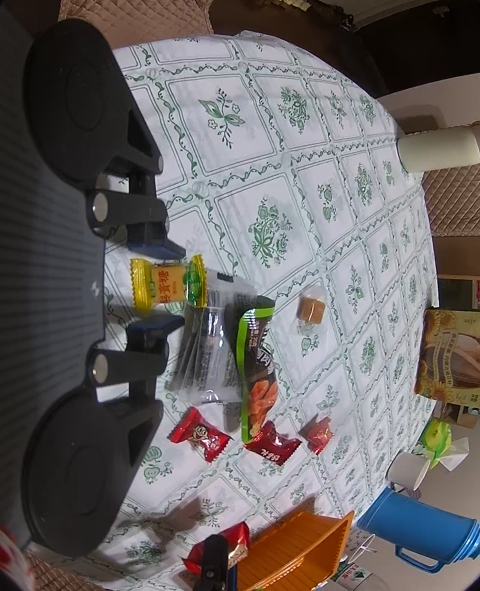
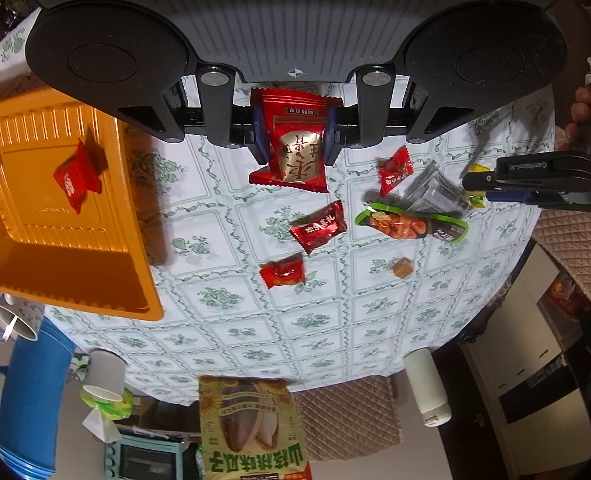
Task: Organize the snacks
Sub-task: 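Grasp the yellow candy with the left gripper while the right gripper lifts its packet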
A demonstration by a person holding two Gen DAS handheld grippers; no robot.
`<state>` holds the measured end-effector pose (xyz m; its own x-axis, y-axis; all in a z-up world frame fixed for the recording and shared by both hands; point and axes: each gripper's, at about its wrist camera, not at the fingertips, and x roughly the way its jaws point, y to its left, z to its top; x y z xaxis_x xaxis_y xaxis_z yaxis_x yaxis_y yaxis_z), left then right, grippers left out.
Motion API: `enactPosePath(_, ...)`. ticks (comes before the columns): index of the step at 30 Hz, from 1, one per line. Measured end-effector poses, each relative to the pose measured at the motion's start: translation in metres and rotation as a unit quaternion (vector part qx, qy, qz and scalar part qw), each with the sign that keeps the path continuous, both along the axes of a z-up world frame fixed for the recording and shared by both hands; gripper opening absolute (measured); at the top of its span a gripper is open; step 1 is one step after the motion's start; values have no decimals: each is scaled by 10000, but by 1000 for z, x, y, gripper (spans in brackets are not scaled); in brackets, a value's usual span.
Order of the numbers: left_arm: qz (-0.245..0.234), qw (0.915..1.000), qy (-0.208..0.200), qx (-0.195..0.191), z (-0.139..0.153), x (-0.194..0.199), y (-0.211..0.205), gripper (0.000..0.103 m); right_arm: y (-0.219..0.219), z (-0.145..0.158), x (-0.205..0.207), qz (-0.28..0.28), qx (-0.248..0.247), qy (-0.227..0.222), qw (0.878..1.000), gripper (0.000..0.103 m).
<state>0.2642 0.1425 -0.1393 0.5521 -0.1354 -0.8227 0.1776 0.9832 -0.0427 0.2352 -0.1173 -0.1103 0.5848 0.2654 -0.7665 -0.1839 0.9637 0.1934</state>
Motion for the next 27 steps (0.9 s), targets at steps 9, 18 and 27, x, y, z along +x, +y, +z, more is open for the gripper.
enactPosePath(9,45,10000,10,-75,3,-6,6,19,-2,8,-11,-66,58,-43,10000,31)
enactPosePath(18,-79,9997,-28,-217,28,-34,0,19,-1,21,-28,-44,212,-145,9997,31)
enactPosePath(27,-304,9981,-207,-504,66,-62,-47,19,-19,40,-51,123,421,-298,9986,31)
